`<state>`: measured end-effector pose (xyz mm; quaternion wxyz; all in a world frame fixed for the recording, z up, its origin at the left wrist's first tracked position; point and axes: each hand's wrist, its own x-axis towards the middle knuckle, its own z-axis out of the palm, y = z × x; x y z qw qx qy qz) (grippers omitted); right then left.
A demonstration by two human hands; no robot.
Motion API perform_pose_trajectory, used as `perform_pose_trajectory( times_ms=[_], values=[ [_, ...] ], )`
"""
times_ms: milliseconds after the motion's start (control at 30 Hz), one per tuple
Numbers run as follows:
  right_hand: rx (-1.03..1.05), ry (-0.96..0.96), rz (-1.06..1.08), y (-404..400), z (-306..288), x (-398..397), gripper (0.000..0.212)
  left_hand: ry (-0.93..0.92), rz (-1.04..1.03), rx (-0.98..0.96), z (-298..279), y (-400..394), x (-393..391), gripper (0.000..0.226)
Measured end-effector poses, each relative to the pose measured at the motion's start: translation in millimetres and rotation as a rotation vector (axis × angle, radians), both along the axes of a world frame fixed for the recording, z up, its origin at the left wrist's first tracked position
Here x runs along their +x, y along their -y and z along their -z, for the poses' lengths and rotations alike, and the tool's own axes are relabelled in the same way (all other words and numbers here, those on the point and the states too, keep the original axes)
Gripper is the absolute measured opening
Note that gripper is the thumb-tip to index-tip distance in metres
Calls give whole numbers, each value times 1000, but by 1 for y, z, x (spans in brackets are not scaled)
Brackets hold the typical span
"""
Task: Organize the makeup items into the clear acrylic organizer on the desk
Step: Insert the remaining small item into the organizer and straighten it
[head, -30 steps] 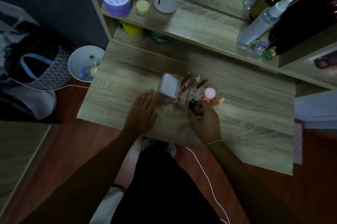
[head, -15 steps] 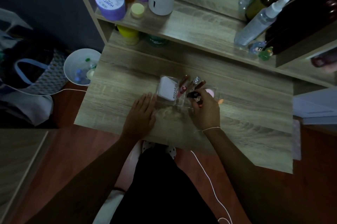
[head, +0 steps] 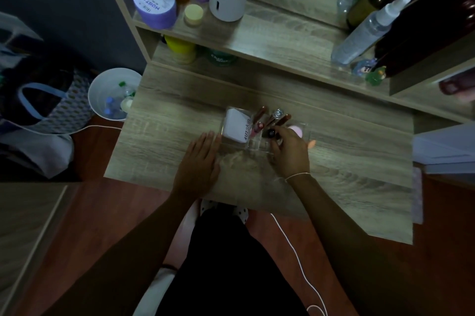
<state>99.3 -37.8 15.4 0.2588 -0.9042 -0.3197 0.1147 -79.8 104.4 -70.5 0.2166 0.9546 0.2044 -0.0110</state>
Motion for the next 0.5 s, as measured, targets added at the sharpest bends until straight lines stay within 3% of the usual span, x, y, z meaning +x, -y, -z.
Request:
perform_pose_trajectory(
  times_ms=[500],
  values=[
    [-24, -21, 72, 0, 5, 2, 27, -17, 4, -21, 0, -1, 1, 61]
  ],
)
